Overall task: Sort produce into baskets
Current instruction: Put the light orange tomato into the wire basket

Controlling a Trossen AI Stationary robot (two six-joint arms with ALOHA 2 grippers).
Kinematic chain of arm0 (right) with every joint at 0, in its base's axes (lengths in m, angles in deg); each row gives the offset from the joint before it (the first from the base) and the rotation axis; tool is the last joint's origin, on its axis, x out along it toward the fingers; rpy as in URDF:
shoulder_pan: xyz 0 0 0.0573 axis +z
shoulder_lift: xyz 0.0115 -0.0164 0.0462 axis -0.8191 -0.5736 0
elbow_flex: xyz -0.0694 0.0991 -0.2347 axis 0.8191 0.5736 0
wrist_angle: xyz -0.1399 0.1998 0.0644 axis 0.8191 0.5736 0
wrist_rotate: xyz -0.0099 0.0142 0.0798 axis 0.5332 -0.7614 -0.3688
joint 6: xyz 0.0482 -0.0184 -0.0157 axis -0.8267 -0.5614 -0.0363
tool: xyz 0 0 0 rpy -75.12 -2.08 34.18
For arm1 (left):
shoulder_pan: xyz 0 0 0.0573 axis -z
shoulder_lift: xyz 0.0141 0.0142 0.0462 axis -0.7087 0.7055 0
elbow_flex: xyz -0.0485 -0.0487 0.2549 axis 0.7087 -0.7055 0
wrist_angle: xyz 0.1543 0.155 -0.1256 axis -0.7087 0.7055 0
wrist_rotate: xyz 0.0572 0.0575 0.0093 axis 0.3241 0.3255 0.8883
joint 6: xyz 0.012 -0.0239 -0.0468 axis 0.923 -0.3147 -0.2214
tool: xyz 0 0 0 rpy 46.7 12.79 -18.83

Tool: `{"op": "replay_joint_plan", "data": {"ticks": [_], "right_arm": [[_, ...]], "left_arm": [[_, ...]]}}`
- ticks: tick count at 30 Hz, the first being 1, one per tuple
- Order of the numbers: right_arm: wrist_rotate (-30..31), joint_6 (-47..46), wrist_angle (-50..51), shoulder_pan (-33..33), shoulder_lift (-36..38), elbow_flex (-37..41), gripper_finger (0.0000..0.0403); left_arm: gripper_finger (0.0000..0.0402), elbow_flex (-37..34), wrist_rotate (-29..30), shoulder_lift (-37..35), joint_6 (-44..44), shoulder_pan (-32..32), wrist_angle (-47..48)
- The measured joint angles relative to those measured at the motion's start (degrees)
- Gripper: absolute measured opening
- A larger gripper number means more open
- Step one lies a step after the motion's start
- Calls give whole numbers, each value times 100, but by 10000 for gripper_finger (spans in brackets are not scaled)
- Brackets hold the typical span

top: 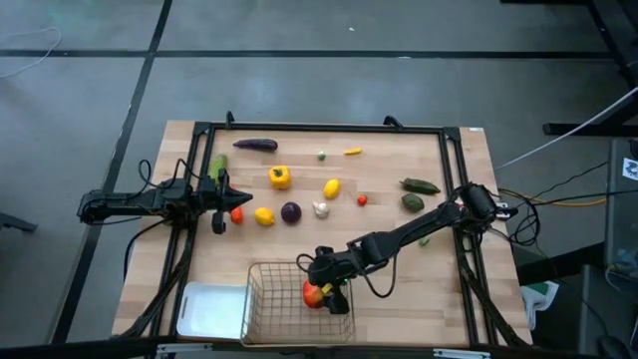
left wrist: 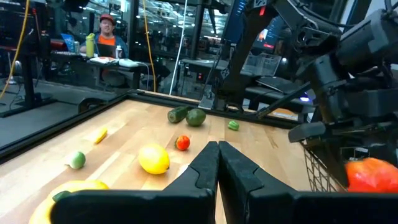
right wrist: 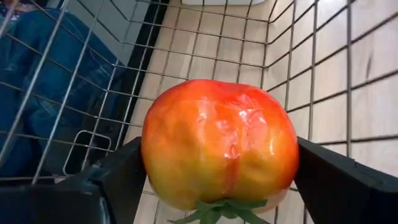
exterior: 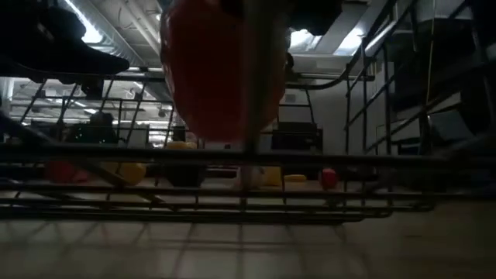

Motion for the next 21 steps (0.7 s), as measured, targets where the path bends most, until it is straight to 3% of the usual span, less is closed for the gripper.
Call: {"op": "replay_joint_plan", "data": {"ticks": [21], "right_arm": [[57,155,344,203,0,-385,340]], "left_arm": [[5,0,-2,0,0,0,-2]]}}
